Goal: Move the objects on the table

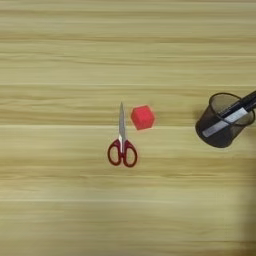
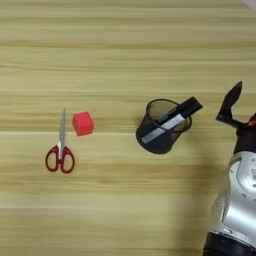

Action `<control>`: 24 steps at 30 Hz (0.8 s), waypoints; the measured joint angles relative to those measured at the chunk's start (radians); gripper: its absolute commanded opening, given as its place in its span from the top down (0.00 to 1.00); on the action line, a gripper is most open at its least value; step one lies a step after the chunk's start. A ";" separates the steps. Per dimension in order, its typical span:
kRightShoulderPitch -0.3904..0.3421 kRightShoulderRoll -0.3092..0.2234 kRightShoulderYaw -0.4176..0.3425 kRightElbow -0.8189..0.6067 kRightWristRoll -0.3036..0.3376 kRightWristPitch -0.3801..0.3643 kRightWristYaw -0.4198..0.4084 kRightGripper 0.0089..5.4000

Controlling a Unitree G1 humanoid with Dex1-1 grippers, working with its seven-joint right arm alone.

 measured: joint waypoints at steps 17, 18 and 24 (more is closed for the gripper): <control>-0.060 -0.121 0.009 0.398 0.026 0.112 0.142 0.00; -0.063 -0.122 0.012 0.418 0.027 0.102 0.152 0.00; -0.108 -0.146 0.031 0.557 0.038 0.015 0.255 0.00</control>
